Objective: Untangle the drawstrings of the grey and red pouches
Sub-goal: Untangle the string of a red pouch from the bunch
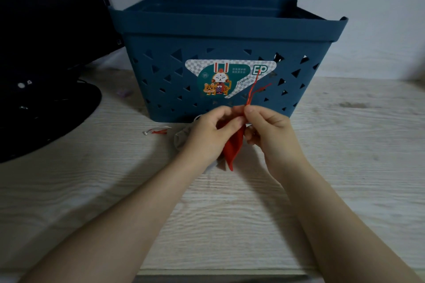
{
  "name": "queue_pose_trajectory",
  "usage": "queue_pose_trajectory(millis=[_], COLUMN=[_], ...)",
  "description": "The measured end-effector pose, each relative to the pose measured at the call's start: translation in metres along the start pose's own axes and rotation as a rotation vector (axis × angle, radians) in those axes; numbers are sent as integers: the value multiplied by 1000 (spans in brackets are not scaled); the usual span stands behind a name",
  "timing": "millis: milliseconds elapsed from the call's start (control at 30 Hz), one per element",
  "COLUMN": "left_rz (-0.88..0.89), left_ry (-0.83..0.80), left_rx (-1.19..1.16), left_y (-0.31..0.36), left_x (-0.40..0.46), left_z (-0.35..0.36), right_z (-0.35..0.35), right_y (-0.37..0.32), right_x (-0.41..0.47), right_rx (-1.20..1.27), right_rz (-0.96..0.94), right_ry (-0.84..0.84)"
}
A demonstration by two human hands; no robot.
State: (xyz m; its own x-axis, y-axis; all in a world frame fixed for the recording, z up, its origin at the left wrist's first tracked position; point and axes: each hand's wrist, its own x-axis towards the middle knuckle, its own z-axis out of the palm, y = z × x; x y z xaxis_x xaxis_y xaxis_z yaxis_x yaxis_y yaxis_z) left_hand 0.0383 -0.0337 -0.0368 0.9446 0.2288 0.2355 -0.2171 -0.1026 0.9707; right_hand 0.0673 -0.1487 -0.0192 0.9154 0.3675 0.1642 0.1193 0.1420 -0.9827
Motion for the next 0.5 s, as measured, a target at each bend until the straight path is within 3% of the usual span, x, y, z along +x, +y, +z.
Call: queue_pose_trajectory(millis=[267, 367, 500], left_rz=[-170, -167, -216], left_ry=[130, 104, 22], left_rx=[-121, -199, -485], left_y=[3, 8, 17], left_x=[0, 0, 1], left_z=[-2, -1, -2], right_z=[-3, -2, -8], right_y=[-6, -8, -11], right_x=[-1, -1, 3], right_rx=[-34, 21, 164], right_rz=[63, 64, 124], right_ry=[22, 76, 162])
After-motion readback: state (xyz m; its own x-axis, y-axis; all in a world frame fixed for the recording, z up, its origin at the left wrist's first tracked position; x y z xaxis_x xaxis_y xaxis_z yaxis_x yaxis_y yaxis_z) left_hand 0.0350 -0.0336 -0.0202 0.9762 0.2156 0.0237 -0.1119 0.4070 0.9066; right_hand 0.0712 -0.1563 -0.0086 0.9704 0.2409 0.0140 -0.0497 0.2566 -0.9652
